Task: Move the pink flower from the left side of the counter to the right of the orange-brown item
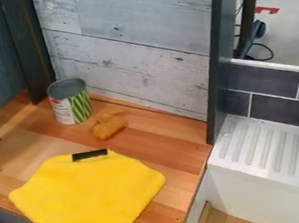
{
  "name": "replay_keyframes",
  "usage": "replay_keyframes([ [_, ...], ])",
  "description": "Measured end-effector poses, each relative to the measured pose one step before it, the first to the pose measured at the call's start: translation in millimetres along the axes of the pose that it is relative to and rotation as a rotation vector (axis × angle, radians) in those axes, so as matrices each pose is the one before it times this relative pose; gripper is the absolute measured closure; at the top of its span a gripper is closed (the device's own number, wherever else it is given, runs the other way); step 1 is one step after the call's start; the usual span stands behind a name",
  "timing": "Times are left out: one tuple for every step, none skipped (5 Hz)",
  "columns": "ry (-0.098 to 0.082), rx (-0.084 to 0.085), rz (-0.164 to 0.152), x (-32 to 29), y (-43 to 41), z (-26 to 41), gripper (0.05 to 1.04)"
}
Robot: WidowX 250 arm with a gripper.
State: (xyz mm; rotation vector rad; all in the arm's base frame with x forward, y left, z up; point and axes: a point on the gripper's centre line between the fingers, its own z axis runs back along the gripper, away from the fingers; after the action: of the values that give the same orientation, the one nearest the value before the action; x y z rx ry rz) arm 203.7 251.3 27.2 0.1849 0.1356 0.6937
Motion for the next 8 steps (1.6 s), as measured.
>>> replay_keyframes([
  [0.0178,-0.0383,-0.0426,15.77,-7.64,-13.84,0.118],
  [0.0076,-0.0231,-0.0202,6.42,-2.8,-0.29,0.231],
  [0.0529,-0.1022,-0.0767,-9.54,-14.56,2.46,0.486],
  [-0.0121,-0.0499,-0.0425,-27.19,-13.45,37.65,0.664],
  [-0.0457,0.021,-0.061,-17.53,-35.1,31.3,0.746],
  [-0.0689,0.0751,-0.2183,0.26,-64.26,29.76,0.756],
  [-0.091,0.089,-0.2433,23.77,-63.15,19.9,0.756],
  [-0.033,0.0361,-0.2023,40.9,-53.0,-3.64,0.756],
])
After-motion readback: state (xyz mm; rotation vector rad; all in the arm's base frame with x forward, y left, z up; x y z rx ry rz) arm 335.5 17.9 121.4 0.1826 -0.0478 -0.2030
